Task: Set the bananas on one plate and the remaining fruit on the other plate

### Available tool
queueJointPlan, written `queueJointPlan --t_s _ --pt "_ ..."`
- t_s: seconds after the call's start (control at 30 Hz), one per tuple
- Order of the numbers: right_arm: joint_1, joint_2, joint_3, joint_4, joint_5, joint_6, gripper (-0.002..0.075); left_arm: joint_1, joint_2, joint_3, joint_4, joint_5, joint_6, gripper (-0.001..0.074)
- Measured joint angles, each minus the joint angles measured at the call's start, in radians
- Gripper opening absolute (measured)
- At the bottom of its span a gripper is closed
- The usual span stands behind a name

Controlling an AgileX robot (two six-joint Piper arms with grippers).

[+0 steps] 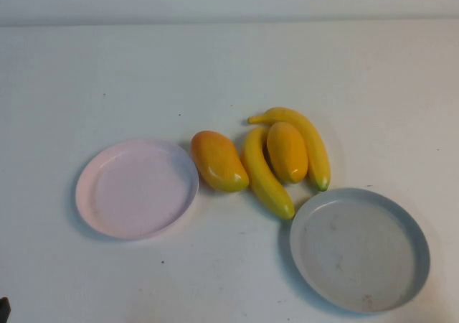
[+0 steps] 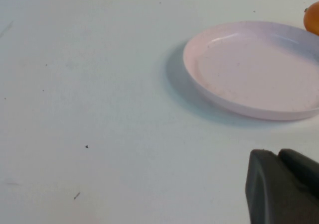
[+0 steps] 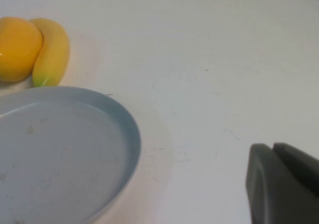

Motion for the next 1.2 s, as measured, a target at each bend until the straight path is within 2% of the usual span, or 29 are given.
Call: queueJointPlan --t_s 0.5,0.63,0.87,1.2 --pt "0.000 0.000 0.000 0.000 0.000 0.000 -0.0017 0.000 0.000 0.000 -0.040 -0.009 -0.002 -0.0001" --pt "0.000 0.000 0.000 0.000 0.000 0.000 -0.0017 0.000 0.000 0.000 -0.141 -0.046 -0.011 -0.0001" --pt "0.000 0.000 0.000 0.000 0.000 0.000 -0.0017 0.000 0.000 0.000 -0.468 -0.176 -0.075 -0.0001" --pt "0.000 0.000 0.000 0.000 0.000 0.000 -0.0017 0.000 0.018 -0.014 -0.588 -0.193 -0.035 -0.0002"
